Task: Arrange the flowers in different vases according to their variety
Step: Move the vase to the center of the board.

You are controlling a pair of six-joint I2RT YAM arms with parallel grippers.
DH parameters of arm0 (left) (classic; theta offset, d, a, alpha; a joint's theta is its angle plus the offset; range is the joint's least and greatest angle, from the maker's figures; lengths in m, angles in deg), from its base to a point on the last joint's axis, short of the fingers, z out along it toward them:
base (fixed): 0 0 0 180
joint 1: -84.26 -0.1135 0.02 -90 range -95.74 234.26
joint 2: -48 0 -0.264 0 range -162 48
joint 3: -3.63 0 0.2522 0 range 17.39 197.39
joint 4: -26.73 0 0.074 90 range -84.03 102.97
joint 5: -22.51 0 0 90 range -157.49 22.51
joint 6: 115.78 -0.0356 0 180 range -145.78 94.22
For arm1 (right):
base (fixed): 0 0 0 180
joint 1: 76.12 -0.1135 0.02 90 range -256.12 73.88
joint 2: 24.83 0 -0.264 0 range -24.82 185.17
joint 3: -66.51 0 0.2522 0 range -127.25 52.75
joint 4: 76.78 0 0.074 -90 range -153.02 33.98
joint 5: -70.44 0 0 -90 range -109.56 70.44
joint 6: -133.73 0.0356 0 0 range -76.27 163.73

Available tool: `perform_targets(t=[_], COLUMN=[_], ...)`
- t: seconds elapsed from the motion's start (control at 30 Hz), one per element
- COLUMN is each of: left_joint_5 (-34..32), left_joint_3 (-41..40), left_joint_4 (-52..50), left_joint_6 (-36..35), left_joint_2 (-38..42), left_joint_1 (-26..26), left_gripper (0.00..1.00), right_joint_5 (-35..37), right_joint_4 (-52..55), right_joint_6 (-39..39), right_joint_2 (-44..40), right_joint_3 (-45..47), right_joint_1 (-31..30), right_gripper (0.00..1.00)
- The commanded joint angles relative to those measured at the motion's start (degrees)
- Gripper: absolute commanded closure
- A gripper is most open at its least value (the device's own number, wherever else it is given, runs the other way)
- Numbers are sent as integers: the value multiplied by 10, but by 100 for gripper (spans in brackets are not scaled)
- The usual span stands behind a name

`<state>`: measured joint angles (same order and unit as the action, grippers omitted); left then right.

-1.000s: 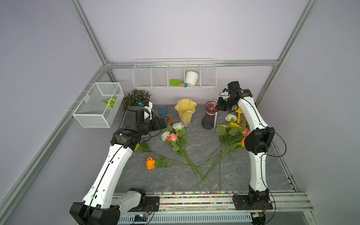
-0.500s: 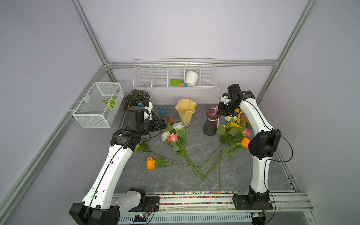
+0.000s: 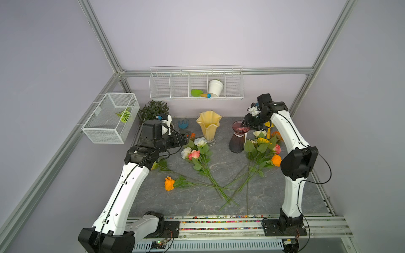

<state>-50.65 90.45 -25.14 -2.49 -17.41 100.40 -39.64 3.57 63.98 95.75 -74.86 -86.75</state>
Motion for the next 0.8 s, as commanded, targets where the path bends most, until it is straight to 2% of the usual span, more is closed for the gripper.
perform_targets(t=[0.0, 0.17, 0.37, 0.57, 0.77], left_joint_5=[11, 45, 58, 14, 7], left_joint_3=[-7, 3, 60, 182, 312], left_joint_4=[-3, 15, 17, -8, -26], left_joint_6=[-9, -6, -5, -32, -48], left_joint_2=[4, -23, -119, -253, -367], left_joint_1=[3, 3, 3, 3, 3], left_gripper=[0, 0, 0, 9, 18], right_joint_5=[-4, 10, 39, 56, 47], right_joint_4=[1, 12, 45, 79, 114], right_joint_6=[-5, -15, -46, -101, -156], right_joint_2=[-33, -62, -109, -152, -174], right_joint_3=[-10, -23, -33, -34, -31], right_joint_1=[-3, -3, -6, -34, -84], right_gripper=[40, 34, 31, 31, 31])
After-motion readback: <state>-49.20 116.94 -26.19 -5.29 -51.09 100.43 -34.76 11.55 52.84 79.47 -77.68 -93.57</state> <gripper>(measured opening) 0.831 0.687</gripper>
